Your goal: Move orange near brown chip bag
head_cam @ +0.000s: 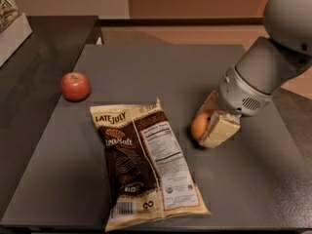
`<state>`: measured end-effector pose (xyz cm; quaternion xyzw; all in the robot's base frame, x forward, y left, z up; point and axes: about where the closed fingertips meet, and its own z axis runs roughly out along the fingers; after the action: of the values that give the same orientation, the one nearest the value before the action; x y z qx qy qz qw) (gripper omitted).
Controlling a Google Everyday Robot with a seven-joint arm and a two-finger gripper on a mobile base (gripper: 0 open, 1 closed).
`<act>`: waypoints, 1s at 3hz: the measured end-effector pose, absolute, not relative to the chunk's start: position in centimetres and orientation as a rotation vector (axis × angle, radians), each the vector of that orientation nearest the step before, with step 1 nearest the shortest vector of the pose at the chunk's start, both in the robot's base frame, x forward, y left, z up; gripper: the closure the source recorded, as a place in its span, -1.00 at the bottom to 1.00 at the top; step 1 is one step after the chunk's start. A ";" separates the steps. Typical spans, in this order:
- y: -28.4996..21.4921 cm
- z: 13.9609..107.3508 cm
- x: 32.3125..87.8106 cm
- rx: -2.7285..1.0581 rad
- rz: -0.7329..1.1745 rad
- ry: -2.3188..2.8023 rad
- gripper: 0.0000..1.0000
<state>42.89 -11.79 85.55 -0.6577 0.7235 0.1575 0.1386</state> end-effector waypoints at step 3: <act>-11.7 84.3 42.2 -1.889 0.451 2.114 -0.28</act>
Offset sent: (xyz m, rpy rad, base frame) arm -0.0054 0.0004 -0.0100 -0.0062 0.0051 -0.0146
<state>42.23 -11.69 84.33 -0.6519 0.7298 0.1555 0.1351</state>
